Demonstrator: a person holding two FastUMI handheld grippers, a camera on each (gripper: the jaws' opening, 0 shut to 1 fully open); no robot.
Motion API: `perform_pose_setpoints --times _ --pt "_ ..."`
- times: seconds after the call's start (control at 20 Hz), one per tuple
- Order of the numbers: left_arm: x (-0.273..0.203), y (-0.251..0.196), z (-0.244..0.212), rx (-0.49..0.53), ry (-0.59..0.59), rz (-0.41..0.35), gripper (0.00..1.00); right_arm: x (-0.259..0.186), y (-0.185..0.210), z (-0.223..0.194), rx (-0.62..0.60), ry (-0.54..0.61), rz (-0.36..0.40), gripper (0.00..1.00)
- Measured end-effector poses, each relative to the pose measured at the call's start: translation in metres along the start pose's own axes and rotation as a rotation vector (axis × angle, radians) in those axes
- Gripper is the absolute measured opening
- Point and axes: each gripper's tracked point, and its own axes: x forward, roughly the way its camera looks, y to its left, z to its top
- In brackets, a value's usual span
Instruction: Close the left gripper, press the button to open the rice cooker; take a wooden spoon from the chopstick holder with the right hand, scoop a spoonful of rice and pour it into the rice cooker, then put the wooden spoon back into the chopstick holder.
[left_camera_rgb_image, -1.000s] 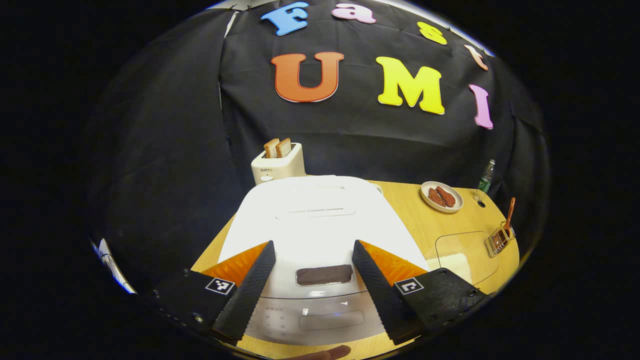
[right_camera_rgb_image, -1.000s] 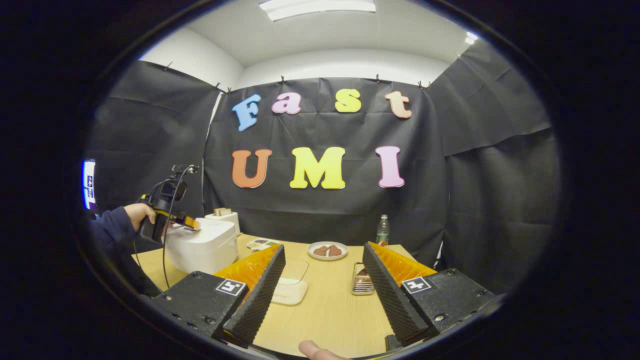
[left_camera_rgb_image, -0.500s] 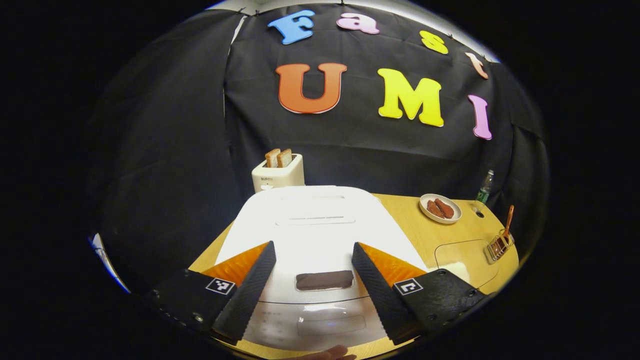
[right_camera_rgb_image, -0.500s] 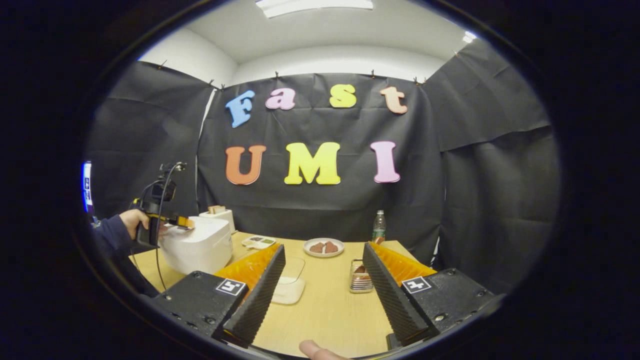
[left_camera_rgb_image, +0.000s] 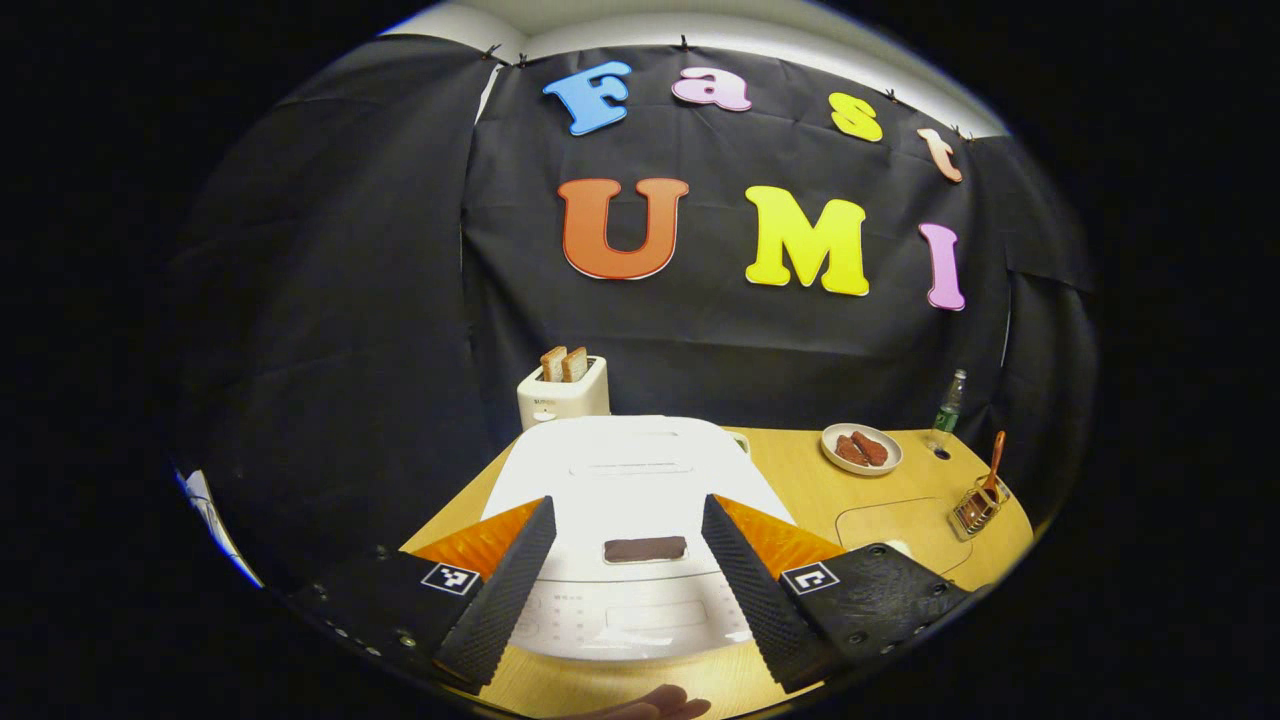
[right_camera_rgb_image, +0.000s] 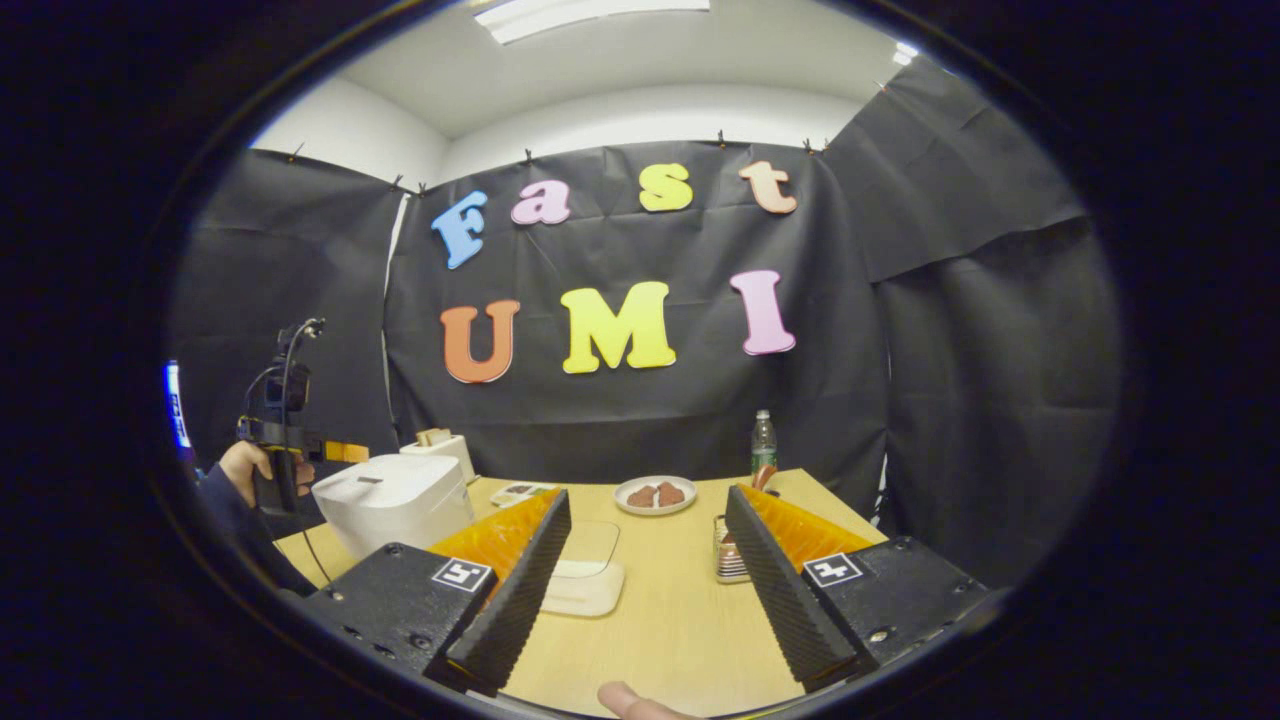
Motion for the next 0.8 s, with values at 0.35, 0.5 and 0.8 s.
perform_pose_setpoints --times 0.35,0.5,0.8 --pt "-0.098 -0.015 0.045 -0.029 -0.195 0.022 0.93 0.001 -0.007 0.01 -0.006 -0.013 -0.047 0.98" --pt "-0.137 -0.031 0.043 -0.002 -0.229 0.015 0.93 0.002 -0.006 0.01 0.005 0.002 -0.05 0.98" --pt "-0.194 -0.048 0.038 0.031 -0.272 0.044 0.92 -0.001 -0.001 0.031 -0.034 -0.028 -0.048 0.98"
